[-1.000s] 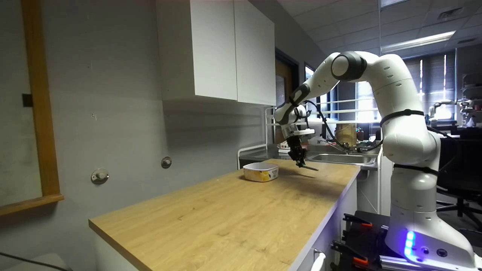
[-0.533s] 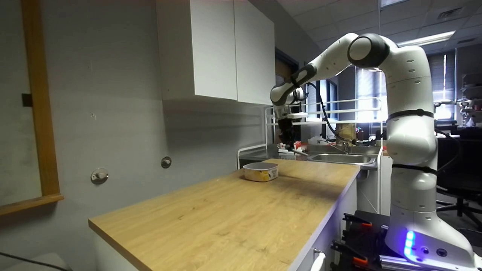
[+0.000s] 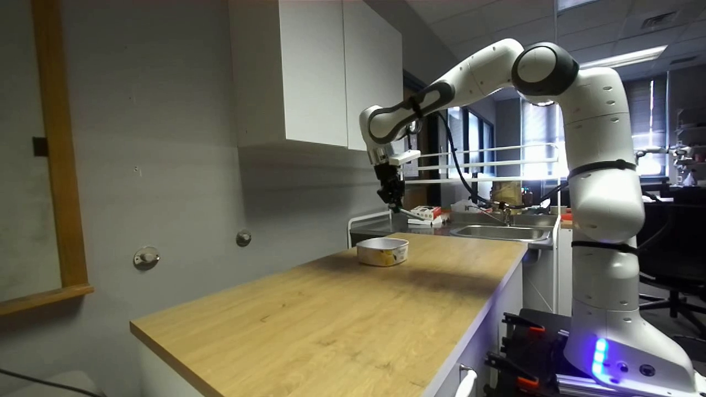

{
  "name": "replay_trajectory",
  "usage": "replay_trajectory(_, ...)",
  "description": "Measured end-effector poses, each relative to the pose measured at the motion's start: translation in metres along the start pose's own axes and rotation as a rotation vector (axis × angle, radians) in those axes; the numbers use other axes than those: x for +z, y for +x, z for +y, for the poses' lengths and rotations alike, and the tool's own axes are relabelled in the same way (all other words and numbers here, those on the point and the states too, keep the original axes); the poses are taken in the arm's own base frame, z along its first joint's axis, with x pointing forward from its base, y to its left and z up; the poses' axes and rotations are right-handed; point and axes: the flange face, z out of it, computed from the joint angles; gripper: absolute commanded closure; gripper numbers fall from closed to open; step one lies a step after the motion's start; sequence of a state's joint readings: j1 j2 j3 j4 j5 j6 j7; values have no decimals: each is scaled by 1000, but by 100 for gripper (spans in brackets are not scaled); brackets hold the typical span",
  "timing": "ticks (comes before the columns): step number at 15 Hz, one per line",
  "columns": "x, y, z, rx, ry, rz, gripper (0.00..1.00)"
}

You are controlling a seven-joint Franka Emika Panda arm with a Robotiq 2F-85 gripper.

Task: Put the marker in the bowl

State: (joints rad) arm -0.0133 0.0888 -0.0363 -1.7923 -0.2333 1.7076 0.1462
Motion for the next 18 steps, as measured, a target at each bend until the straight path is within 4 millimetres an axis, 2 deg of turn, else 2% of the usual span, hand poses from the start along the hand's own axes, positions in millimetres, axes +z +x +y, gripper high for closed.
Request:
replay_trajectory(3, -21, 19, -38, -41, -39, -24, 89)
replay_trajectory(5, -29, 34, -50, -52, -53, -44, 89)
replay_trajectory(7, -34, 50, -53, -50, -68, -61, 89)
replay_trajectory(12, -29, 90, -36, -21, -77, -110, 89)
replay_trajectory(18, 9, 127, -4, 8, -17, -223, 89)
